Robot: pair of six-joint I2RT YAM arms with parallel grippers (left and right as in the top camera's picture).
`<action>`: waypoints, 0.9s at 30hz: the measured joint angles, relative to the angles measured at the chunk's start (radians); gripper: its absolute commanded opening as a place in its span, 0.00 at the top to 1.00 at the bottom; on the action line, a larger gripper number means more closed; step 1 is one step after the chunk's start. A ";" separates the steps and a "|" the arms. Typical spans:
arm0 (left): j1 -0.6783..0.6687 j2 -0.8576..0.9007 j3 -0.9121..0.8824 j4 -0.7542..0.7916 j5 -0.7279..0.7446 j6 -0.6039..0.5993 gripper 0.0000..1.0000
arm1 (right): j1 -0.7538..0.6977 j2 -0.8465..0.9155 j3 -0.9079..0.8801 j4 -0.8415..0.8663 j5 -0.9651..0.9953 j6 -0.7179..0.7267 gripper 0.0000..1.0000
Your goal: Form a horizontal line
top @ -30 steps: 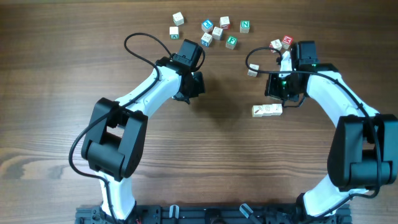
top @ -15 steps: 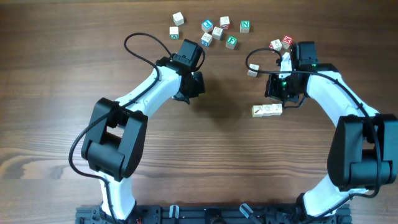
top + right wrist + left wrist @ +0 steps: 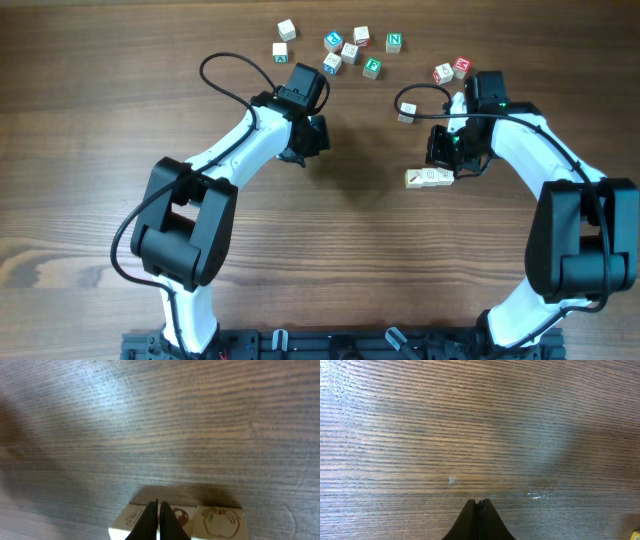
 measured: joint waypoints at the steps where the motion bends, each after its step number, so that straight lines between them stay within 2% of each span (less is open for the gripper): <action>1: 0.000 0.000 0.000 0.000 0.000 0.000 0.96 | 0.000 0.000 0.000 -0.003 0.000 0.000 0.95; 20: 0.000 0.000 0.000 0.000 0.000 0.000 0.96 | 0.000 0.000 0.000 -0.034 0.003 0.000 0.95; 27: 0.000 0.000 0.000 0.000 0.000 0.000 0.96 | 0.000 0.000 0.000 0.024 0.004 0.000 0.96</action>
